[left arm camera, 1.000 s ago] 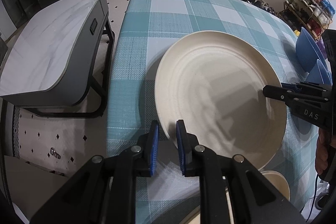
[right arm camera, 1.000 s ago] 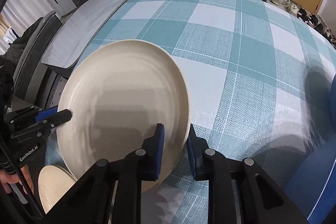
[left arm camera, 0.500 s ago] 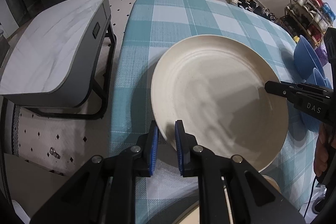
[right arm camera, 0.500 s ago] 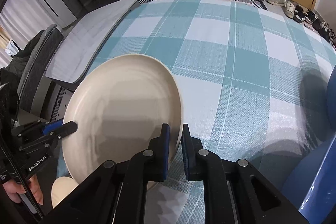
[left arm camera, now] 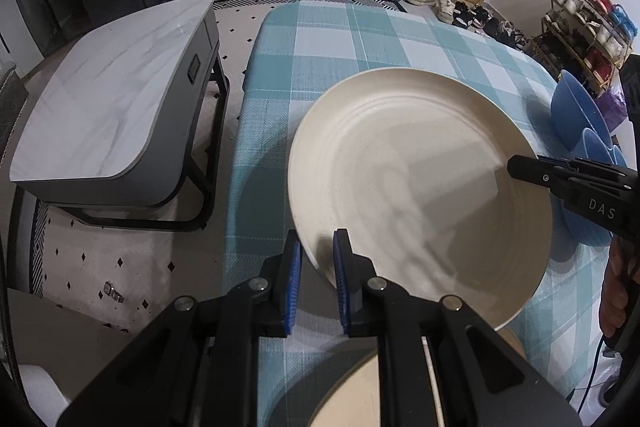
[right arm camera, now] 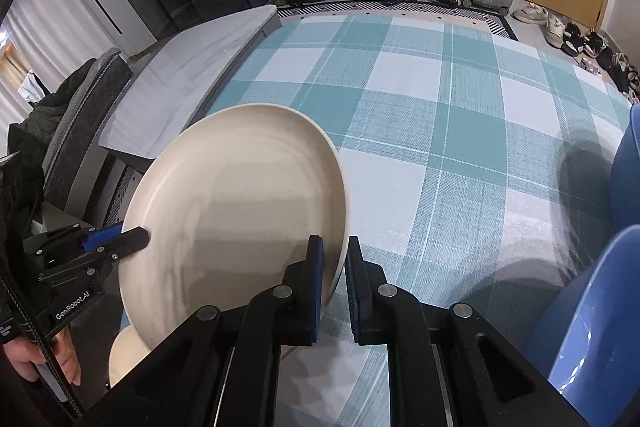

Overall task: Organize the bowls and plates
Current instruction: 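Carry the cream plate with both tools over the stacked cream plates and lower it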

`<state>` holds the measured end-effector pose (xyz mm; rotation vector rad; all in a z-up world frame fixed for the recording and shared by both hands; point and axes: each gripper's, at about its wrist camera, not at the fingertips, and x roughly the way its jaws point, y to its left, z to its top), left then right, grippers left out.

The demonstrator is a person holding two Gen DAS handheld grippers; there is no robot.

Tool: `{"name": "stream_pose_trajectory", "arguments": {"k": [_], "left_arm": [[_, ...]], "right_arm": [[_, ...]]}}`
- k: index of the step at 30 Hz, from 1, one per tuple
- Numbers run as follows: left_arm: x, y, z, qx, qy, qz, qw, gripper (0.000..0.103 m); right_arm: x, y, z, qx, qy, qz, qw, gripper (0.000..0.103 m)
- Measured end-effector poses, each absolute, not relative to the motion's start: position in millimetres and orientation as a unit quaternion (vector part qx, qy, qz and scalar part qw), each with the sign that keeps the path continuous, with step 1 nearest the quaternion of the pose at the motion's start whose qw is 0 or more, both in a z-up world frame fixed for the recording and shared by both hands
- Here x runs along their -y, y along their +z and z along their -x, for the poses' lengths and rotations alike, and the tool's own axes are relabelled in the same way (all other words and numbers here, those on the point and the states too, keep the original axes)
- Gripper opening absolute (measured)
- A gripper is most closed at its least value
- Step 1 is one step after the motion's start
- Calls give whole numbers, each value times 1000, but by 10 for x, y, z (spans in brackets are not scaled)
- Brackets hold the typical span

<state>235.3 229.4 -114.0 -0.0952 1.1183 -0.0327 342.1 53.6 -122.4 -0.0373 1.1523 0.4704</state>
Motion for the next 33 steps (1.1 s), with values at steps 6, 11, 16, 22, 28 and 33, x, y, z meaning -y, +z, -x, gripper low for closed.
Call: {"name": "stream_pose_trajectory", "arguments": {"k": [6, 11, 16, 22, 28, 33], "left_arm": [[-2264, -1041, -2205, -523, -11, 44, 851, 14], [-2247, -994, -2035, -521, -6, 45, 852, 14], [-2236, -971, -1805, -519, 2, 45, 854, 14], [-2225, -940, -1546, -514, 11, 49, 856, 14], [-2213, -960, -1313, -512, 16, 52, 857, 14], [-2201, -953, -1148, -511, 21, 46, 858, 14]], "right_arm": [[-506, -1078, -3231, -527, 228, 20, 818, 11], [-481, -1034, -3054, -525, 235, 18, 818, 11], [-503, -1028, -2847, -522, 243, 21, 817, 11], [-508, -1007, -2568, -515, 253, 22, 819, 11], [-510, -979, -2321, -506, 256, 27, 823, 11], [-524, -955, -2091, -493, 259, 40, 830, 11]]}}
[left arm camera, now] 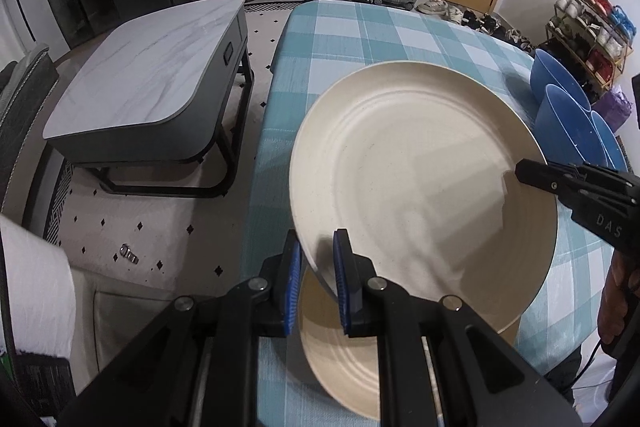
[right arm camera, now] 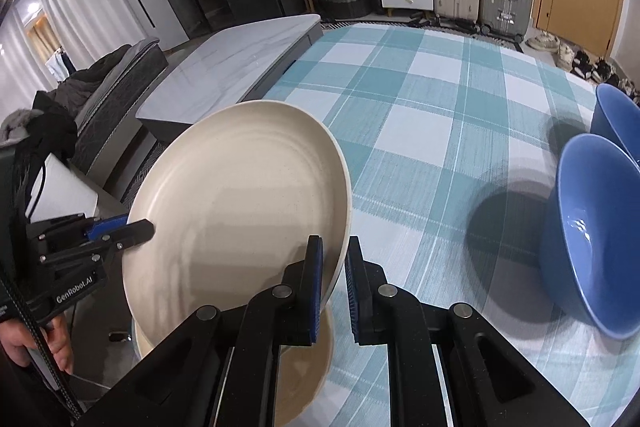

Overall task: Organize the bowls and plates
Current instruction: 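Carry the cream plate with both tools over the stacked cream plates and lower it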

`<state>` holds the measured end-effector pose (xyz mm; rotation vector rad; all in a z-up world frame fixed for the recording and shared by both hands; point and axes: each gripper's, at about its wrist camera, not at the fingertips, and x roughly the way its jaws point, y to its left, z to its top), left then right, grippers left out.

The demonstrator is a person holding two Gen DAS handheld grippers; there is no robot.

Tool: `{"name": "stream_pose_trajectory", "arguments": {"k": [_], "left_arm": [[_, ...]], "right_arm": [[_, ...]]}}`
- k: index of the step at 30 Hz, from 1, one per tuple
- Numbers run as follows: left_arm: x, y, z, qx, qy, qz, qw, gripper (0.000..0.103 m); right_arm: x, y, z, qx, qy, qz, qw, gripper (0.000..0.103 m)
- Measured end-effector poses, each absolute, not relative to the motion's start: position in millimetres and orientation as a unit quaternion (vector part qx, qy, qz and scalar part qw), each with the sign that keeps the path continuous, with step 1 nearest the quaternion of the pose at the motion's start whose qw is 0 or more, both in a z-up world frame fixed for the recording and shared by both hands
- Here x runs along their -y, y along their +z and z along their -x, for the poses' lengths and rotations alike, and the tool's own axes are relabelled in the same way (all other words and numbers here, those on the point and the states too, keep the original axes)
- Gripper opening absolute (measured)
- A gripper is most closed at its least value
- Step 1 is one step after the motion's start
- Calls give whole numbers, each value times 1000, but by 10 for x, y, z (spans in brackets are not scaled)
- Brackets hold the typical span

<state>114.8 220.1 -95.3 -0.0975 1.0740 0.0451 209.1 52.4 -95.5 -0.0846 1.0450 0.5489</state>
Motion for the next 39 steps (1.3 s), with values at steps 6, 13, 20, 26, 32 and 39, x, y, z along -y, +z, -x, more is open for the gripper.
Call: {"name": "stream_pose_trajectory", "arguments": {"k": [6, 13, 20, 26, 32, 39], "left_arm": [[-2139, -991, -940, -510, 25, 35, 859, 14], [-2114, -1092, -730, -515, 28, 37, 856, 14], [-2063, -1228, -609, -520, 38, 26, 853, 15], [-1989, -1269, -529, -522, 40, 9, 852, 17], [-1969, -1301, -486, -519, 43, 4, 854, 18], [-1942, -1298, -469, -514, 48, -8, 857, 19]], "right_arm": [[-520, -988, -1850, -484, 260, 52, 834, 11], [-509, -1077, -1636, -482, 265, 60, 833, 11], [-509, -1177, -1474, -484, 266, 66, 831, 11], [-495, -1238, -1410, -488, 265, 68, 829, 11], [-499, -1275, -1378, -489, 262, 77, 828, 11], [-500, -1256, -1340, -483, 261, 85, 832, 11]]}}
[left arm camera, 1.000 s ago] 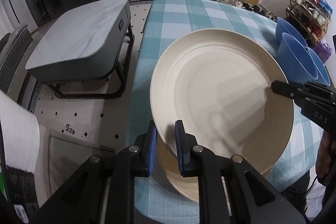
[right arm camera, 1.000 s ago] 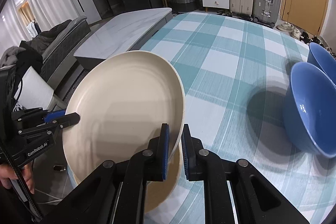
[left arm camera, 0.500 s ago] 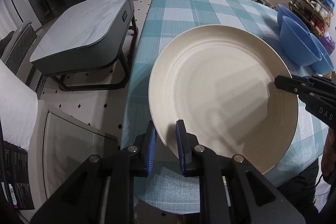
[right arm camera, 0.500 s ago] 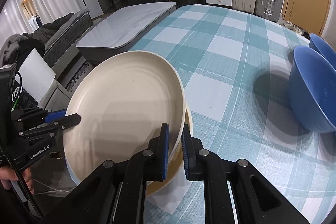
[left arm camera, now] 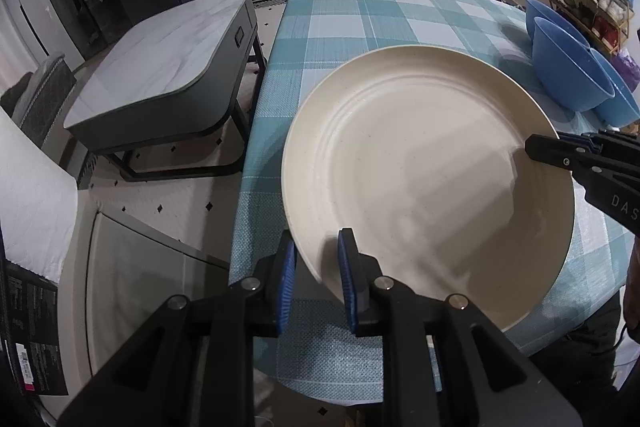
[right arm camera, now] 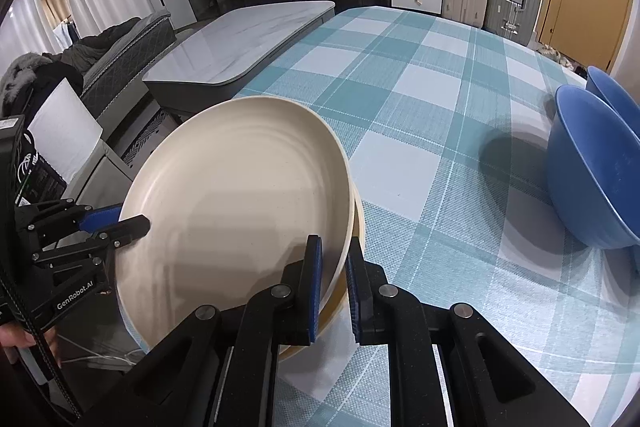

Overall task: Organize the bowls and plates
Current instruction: 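Carry the cream plate with both tools over the stacked cream plates and lower it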

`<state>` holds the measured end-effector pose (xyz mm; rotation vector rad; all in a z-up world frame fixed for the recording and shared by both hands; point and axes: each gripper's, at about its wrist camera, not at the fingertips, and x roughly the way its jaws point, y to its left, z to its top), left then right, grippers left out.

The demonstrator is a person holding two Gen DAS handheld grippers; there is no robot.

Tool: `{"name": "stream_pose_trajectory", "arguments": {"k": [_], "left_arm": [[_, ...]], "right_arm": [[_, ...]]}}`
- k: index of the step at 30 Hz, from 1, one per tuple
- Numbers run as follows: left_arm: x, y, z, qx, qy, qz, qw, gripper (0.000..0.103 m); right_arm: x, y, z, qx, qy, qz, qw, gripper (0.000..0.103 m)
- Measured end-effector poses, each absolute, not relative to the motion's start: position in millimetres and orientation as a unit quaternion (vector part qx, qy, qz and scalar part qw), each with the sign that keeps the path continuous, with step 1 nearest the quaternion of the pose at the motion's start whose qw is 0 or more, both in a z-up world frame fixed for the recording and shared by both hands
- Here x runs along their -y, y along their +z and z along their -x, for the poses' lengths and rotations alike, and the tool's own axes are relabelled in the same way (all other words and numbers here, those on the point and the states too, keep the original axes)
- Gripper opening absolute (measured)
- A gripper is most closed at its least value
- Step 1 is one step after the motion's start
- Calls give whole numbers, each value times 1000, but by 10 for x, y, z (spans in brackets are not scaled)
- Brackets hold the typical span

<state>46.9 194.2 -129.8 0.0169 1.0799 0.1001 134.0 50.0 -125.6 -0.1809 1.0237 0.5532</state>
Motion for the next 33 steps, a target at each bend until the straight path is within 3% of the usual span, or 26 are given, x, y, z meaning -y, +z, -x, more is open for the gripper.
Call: {"name": "stream_pose_trajectory", "arguments": {"k": [33], "left_arm": [[-1741, -1430, -501, -521, 73, -101, 845, 25]], "right_arm": [[-589, -1236, -1180, -451, 241, 151, 846, 14]]}}
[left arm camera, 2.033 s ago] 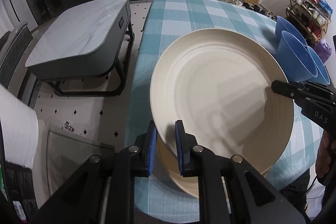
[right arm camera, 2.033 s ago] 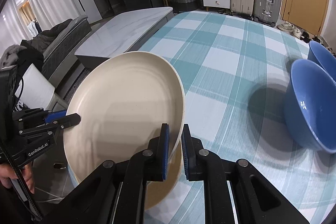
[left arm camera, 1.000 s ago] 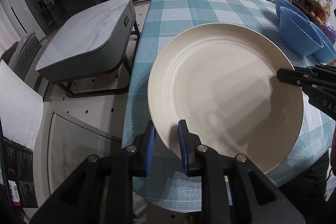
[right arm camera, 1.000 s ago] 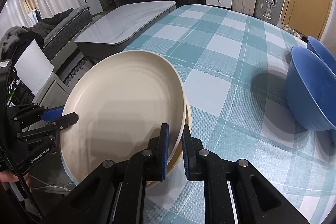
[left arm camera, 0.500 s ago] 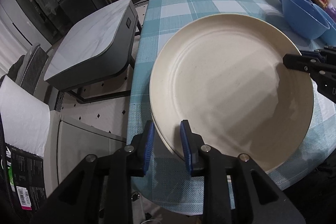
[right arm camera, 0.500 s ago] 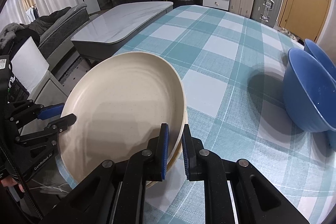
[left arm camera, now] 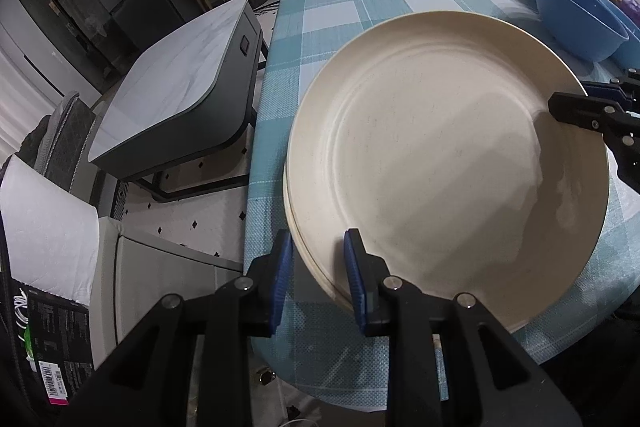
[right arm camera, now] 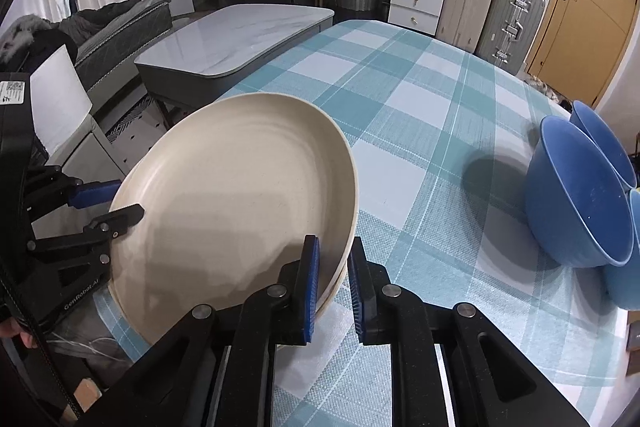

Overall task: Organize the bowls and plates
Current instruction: 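Carry the cream plate with both tools over the stacked cream plates and lower it, then open both tools to release the plate onto the stack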

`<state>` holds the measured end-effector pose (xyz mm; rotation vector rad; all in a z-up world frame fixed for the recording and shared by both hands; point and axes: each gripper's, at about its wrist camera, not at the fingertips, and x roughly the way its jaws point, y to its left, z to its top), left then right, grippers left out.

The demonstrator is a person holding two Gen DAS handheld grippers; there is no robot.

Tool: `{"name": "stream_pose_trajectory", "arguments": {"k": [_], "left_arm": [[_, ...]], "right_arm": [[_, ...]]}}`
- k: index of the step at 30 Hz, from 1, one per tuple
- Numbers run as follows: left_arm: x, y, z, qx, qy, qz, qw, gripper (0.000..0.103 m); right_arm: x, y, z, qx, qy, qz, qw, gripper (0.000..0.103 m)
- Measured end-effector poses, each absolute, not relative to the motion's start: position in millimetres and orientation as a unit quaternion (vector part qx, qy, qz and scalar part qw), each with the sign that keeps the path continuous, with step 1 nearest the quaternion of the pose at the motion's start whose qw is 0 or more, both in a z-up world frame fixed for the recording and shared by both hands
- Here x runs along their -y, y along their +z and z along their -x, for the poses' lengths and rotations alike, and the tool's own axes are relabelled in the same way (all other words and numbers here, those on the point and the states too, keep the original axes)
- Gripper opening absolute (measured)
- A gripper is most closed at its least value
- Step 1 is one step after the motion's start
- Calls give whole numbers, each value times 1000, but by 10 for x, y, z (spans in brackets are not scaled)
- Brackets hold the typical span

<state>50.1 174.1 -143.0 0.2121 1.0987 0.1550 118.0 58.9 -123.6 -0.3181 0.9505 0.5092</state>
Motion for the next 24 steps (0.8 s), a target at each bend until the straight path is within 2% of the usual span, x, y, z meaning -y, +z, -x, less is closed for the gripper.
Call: {"name": "stream_pose_trajectory", "arguments": {"k": [8, 24], "left_arm": [[-1759, -1417, -477, -518, 76, -90, 848, 26], [-1838, -1307, -437, -505, 69, -54, 859, 27]], "right_arm": [[-640, -1288, -1168, -467, 260, 185, 825, 19], [-676, -1446, -1330, -528, 289, 205, 772, 21]]}}
